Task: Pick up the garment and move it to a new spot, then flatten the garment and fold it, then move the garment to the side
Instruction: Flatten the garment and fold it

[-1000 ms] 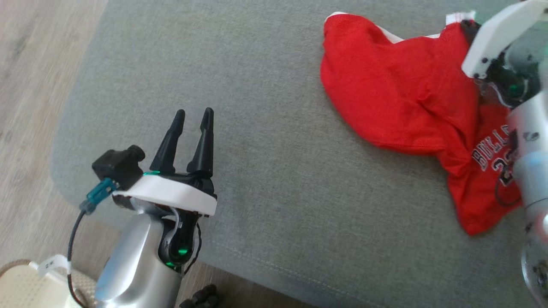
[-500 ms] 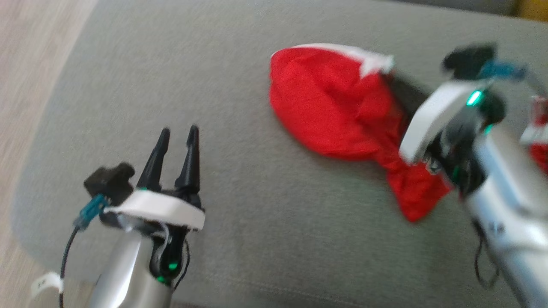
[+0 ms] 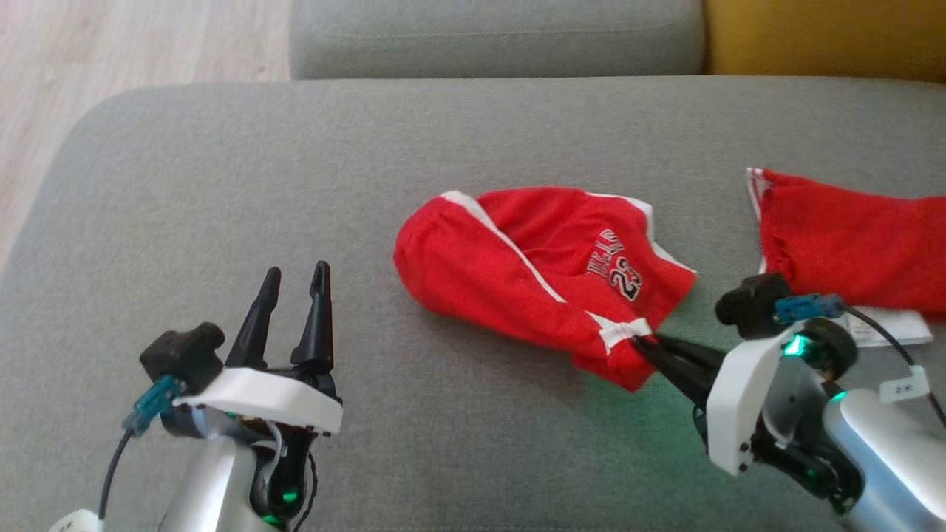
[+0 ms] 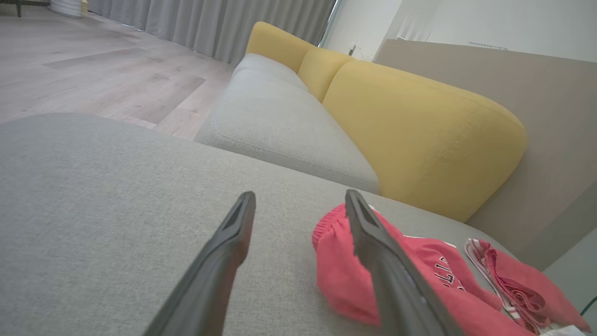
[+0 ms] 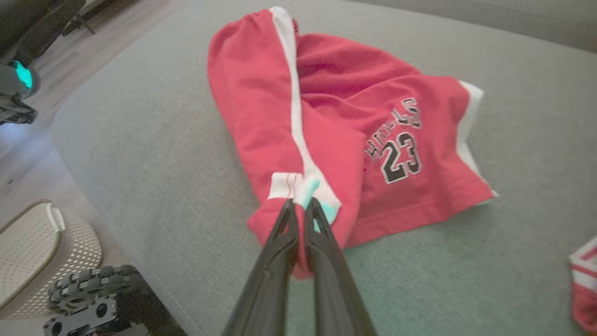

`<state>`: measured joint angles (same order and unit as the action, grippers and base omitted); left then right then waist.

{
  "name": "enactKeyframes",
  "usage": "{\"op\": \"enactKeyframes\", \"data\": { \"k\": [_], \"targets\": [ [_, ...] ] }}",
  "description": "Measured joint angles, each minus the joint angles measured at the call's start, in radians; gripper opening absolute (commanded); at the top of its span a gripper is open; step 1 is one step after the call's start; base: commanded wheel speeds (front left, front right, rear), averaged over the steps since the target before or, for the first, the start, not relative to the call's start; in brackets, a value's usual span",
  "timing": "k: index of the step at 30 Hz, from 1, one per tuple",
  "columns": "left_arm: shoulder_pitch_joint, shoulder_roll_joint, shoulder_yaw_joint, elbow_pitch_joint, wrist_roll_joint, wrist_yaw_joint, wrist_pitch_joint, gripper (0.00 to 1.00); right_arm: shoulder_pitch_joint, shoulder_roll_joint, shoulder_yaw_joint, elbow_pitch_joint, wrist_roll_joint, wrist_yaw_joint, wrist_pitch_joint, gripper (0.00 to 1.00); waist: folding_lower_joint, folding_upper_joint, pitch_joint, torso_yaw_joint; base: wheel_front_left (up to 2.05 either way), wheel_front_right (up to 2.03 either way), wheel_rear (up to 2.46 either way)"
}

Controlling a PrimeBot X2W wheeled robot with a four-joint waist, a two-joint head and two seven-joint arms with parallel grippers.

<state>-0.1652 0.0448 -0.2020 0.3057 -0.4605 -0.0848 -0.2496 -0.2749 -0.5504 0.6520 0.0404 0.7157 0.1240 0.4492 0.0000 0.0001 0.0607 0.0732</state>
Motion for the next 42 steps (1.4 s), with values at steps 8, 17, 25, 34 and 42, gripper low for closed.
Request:
{"op": "enactKeyframes", "data": {
  "k": [8, 17, 25, 34, 42],
  "targets": [
    [0.003, 0.006, -0.003, -0.002, 0.0, 0.007, 0.0, 1.0, 0.028, 0.029, -0.087, 0.053, -0.077, 0.0, -0.057, 1.0, 0.0, 0.0, -0.016, -0.024, 0.0, 0.0, 0.0],
    [0.038, 0.011, -0.004, -0.01, -0.001, 0.016, 0.0, 1.0, 0.22, 0.253, -0.446, 0.025, -0.264, 0.0, -0.213, 1.0, 0.0, 0.0, -0.035, -0.06, 0.0, 0.0, 0.0],
    [0.051, 0.011, 0.005, -0.025, -0.001, 0.024, 0.0, 1.0, 0.418, 0.435, -0.492, -0.078, -0.436, 0.0, -0.326, 1.0, 0.0, 0.0, -0.047, -0.089, 0.0, 0.0, 0.0],
    [0.064, 0.011, -0.006, -0.026, -0.001, 0.023, 0.0, 1.0, 0.4, 0.444, -0.375, -0.09, -0.536, 0.0, -0.304, 1.0, 0.0, 0.0, -0.036, -0.064, 0.0, 0.0, 0.0],
    [0.059, 0.01, -0.012, -0.023, -0.017, 0.023, 0.0, 1.0, 0.321, 0.49, -0.399, 0.01, -0.661, 0.0, -0.237, 1.0, 0.0, 0.0, -0.004, -0.02, 0.0, 0.0, 0.0]
  ]
}}
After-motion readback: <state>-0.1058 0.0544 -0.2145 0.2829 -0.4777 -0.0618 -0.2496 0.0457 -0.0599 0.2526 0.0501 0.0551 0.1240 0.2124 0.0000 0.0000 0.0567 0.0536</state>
